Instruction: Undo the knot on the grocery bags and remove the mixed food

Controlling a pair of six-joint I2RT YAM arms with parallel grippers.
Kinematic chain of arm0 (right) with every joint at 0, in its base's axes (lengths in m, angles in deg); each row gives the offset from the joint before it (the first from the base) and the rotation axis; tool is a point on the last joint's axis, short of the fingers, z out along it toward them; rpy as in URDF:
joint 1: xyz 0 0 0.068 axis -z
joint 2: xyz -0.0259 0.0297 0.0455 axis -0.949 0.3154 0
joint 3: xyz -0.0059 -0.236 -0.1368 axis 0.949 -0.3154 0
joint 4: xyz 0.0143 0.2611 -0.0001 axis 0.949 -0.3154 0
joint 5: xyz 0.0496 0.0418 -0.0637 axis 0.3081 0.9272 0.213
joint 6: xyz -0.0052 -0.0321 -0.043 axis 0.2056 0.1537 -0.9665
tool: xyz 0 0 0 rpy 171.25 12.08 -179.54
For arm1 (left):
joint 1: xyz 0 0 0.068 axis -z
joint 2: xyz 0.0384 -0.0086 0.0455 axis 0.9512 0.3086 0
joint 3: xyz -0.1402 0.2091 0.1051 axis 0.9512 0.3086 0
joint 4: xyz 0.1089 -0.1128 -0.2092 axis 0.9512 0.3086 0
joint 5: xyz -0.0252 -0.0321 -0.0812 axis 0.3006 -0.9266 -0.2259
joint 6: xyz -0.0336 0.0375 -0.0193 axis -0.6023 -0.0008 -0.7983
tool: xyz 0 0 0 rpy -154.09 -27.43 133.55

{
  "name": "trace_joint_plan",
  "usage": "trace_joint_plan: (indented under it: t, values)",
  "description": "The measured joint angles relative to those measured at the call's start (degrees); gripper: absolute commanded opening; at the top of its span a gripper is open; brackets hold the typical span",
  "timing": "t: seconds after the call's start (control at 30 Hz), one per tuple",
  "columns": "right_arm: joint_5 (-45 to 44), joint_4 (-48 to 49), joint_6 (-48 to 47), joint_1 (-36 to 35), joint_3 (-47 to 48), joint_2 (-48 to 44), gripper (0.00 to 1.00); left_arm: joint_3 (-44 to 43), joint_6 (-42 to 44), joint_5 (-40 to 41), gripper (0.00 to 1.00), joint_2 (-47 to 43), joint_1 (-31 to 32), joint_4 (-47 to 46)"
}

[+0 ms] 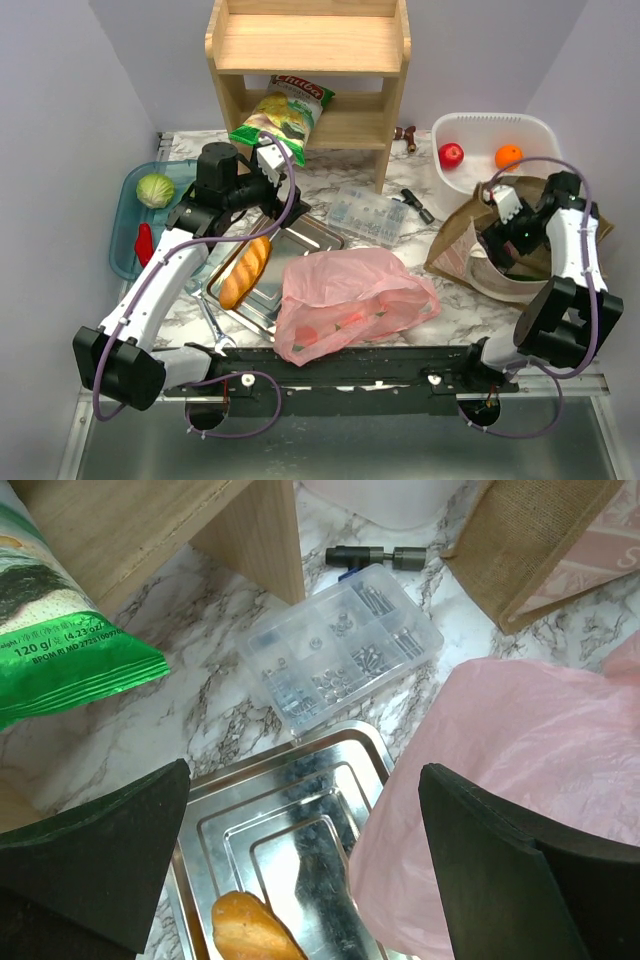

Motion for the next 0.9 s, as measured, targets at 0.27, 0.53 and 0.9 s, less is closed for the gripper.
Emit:
trace_joint_plan:
  t: [0.27, 0.53, 0.9]
  values:
    - [13.1, -10.9, -3.2, 2.5, 18.5, -2.4, 0.94, -0.7, 0.1, -0.1, 0.98, 0.0, 0.0, 0.9]
    - [14.7, -14.1, -9.6, 11.0, 14.7, 1.7, 0.98, -0.7, 0.0, -0.2, 0.98, 0.0, 0.0, 0.9]
    - [11.1, 3.5, -8.5, 9.5, -7.3, 5.5, 0.95, -0.8, 0.1, -0.3, 0.98, 0.2, 0.0, 2.5]
